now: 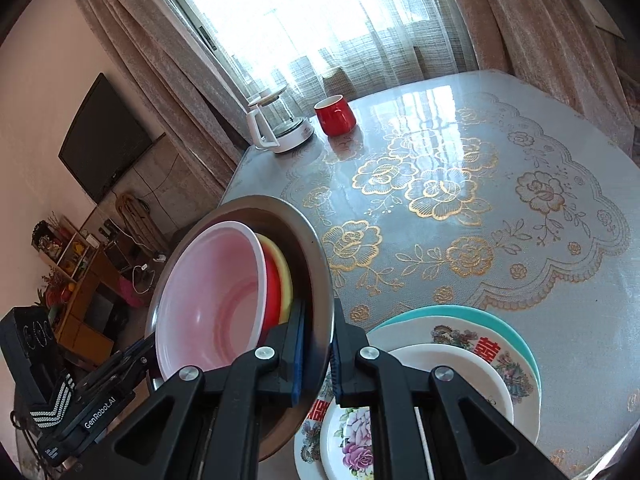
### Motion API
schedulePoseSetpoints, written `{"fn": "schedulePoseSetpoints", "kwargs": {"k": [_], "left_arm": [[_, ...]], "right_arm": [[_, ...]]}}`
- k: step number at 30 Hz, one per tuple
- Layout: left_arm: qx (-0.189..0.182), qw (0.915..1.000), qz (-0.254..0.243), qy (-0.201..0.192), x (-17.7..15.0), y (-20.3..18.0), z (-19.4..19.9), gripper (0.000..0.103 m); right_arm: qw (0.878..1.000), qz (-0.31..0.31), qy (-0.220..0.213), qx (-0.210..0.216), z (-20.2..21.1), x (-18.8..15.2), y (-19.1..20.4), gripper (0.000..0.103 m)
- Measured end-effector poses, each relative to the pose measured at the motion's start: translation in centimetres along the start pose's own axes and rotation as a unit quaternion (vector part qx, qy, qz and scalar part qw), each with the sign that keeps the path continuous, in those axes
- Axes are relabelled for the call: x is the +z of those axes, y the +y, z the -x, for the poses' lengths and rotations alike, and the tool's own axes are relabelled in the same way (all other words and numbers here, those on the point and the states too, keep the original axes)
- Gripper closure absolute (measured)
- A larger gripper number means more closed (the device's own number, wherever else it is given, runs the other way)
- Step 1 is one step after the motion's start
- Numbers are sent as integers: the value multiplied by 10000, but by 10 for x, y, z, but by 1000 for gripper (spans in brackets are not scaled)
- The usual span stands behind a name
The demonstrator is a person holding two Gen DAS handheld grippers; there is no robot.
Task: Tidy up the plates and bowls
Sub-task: 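Lift the steel bowl with both grippers and carry it over the plate stack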
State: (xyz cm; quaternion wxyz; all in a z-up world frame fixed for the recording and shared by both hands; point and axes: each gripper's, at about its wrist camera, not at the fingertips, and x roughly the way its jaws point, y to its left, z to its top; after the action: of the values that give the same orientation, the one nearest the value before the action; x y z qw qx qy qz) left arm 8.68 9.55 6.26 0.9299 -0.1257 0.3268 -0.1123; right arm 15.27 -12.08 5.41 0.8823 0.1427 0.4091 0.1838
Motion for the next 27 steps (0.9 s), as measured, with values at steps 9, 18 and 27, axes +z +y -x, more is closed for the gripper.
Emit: {"fn": "schedulePoseSetpoints", "kwargs": {"k": [9, 18, 27], "left_arm": [[-267, 9990, -354, 111, 4, -42, -16, 85], [-541, 9960, -636, 333, -5, -79, -32, 85], [-655, 9931, -765, 601, -21, -98, -45, 85]], "right_arm": [[9990, -370, -210, -153, 36, -8, -36, 92], [9957, -761, -381, -361, 66, -24, -72, 92], [9924, -1068, -400, -455, 81, -44, -98, 92]]}}
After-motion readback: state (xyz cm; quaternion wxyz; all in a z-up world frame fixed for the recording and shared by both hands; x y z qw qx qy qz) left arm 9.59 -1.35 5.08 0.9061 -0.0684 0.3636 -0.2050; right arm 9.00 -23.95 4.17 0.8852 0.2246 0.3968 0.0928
